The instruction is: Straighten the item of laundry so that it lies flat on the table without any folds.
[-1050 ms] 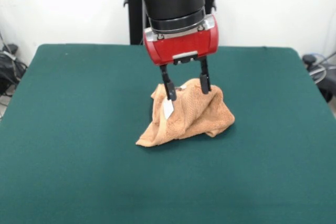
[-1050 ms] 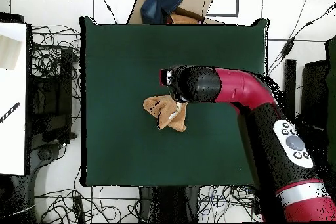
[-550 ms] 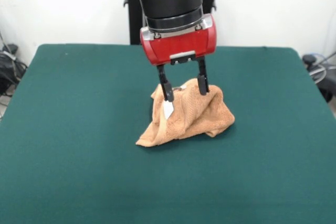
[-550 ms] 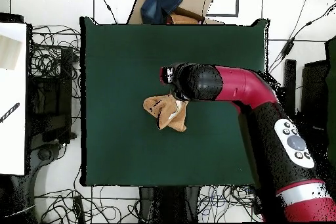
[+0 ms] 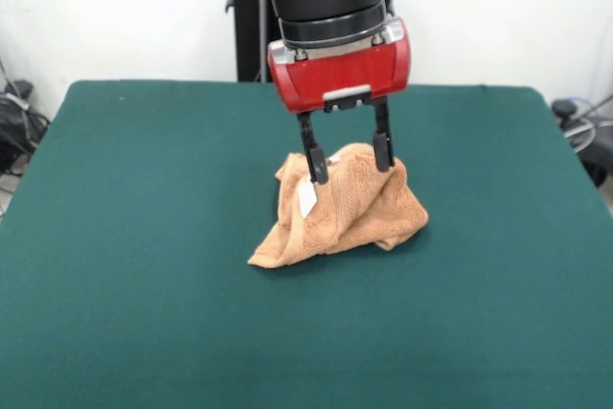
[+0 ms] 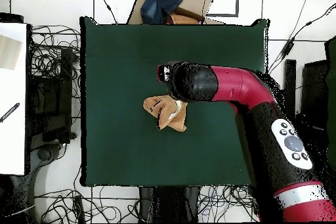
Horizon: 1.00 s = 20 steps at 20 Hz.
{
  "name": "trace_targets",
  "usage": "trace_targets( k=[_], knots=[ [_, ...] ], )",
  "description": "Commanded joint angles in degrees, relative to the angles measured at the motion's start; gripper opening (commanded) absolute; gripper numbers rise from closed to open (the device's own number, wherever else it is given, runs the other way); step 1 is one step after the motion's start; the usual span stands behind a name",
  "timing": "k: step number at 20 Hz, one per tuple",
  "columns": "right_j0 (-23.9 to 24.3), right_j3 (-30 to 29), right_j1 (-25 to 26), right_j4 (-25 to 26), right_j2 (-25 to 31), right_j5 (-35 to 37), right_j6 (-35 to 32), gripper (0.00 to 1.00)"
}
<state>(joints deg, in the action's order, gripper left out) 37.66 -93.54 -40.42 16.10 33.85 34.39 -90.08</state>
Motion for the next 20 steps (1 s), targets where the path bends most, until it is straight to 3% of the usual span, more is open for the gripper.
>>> trace_targets(
  k=[1,10,20],
  knots=[
    [-1.2,-6.3,0.5,1.0,0.8,-3.4,-3.5,1.0],
    [-0.5,-3.1,3.5,1.2,2.1,-2.3,0.0,1.0],
    [1.1,-3.3,4.2,1.5,3.6,-2.8,1.9,1.0]
  ],
)
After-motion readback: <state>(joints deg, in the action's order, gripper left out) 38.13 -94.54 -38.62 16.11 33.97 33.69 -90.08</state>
